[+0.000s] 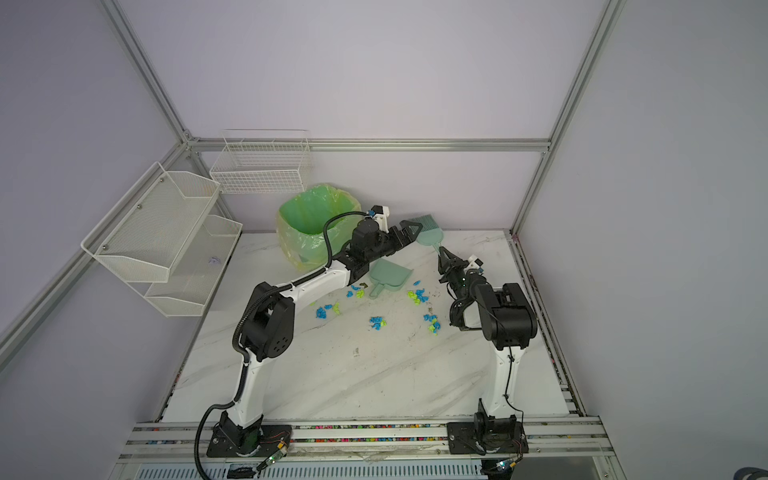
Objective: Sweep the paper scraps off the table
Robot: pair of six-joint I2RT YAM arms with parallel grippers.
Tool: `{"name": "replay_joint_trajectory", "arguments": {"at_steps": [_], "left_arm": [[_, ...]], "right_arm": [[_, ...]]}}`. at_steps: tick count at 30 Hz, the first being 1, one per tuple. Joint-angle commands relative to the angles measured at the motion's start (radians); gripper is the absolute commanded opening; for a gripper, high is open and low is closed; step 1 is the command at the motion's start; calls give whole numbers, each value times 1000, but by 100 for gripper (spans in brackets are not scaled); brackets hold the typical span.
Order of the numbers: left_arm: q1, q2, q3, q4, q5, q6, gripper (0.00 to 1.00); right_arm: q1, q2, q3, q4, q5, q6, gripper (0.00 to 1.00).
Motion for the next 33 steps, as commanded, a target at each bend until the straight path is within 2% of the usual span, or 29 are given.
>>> {"name": "replay_joint_trajectory", "arguments": {"at_steps": [1,5,15,22,25,29,33], "left_arm": [[-6,-15,-30,-17,19,29,100],[-17,5,11,-49,28,34,100],[-21,74,92,22,69,-57,100],[-22,95,96,83,66,-85,82],[-23,96,101,93,57,-93,82],[-22,89,86,147,63,-121,89],[-23,86,74,162,43,-129,89]], "right_arm": [[-8,-58,26,296,53,17,0],[-6,-65,31,296,33,-3,0],[6,-76,-23,295,32,-29,0],[23,-81,-34,296,24,-33,0],[23,-83,-56,296,29,-41,0],[23,-86,-77,296,30,-45,0],[23,-90,-88,296,21,-49,0]]}}
